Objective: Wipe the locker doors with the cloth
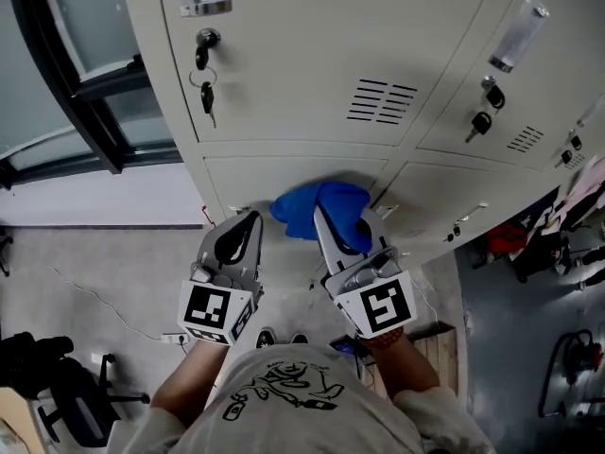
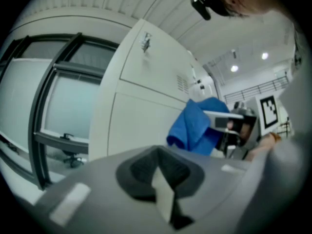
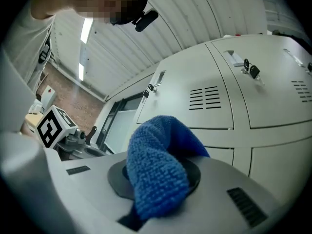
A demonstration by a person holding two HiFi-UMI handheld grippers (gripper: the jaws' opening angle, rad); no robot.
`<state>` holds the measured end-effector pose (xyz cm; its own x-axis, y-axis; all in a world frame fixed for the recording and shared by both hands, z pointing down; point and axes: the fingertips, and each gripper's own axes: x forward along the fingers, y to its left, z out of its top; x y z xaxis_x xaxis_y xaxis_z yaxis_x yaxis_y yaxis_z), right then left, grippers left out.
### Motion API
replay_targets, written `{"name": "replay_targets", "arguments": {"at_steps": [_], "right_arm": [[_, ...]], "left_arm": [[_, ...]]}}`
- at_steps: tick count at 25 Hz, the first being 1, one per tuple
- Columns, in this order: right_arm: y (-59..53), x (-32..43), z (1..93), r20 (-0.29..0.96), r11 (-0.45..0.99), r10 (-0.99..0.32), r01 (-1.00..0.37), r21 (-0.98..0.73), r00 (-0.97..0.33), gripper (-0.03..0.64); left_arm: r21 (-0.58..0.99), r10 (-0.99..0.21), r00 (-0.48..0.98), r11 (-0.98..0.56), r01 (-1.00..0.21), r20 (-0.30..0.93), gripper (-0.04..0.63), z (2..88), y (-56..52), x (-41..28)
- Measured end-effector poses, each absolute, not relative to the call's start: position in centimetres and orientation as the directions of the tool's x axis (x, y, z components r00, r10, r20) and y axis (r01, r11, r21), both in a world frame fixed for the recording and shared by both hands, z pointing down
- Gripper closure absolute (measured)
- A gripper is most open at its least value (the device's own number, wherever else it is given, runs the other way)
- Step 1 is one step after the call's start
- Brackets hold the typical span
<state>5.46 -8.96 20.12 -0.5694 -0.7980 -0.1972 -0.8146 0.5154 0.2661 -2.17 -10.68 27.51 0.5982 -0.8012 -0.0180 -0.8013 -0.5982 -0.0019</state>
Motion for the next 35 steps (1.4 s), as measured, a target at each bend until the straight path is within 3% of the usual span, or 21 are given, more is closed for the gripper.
{"name": "replay_targets", "arguments": {"at_steps": [6, 35], "right_arm": [[-7.2, 6.3, 22.2, -0.203, 0.522, -0.836, -0.853, -0.002, -0.51, 0.594], [-5.8, 3.8, 24.4, -0.137, 0.532, -0.838, -0.847, 0.003, -0.528, 0.594]], "left_arm": [[0.017, -0.821, 0.57, -0.571, -0.821, -0.036, 0.592, 26.4, -9.1, -3.3], [0.016, -0.822, 0.565, -0.568, -0.823, -0.071, 0.594, 25.5, -7.3, -3.8]]}}
